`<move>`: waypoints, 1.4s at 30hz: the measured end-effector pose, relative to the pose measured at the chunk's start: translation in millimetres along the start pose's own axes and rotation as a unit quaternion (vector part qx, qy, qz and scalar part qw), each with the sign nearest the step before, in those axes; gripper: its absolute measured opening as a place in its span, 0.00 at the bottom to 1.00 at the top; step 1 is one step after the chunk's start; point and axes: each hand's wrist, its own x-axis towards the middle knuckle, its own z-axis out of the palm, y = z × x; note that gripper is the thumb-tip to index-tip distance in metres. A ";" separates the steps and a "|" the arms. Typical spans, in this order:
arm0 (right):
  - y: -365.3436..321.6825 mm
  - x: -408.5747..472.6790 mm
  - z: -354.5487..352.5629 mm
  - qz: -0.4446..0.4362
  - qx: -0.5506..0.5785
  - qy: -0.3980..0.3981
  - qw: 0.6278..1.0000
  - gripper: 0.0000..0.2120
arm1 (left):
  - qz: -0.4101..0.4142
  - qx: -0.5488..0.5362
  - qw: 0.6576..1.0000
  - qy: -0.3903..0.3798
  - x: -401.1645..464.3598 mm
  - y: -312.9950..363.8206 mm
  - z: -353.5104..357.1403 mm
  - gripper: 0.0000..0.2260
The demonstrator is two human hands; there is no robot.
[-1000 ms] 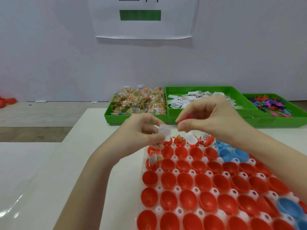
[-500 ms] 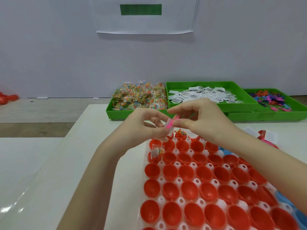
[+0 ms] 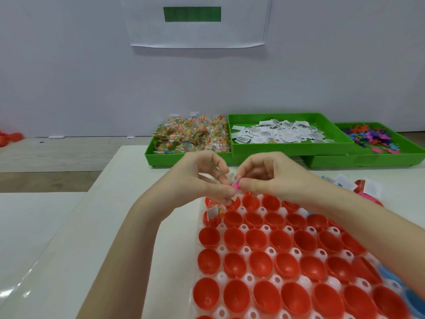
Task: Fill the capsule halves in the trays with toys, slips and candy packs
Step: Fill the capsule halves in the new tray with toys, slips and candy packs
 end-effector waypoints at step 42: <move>-3.7 -32.3 13.4 -0.066 -0.367 0.068 0.925 0.12 | -0.101 0.373 0.921 -0.053 2.8 -11.6 -9.7 0.09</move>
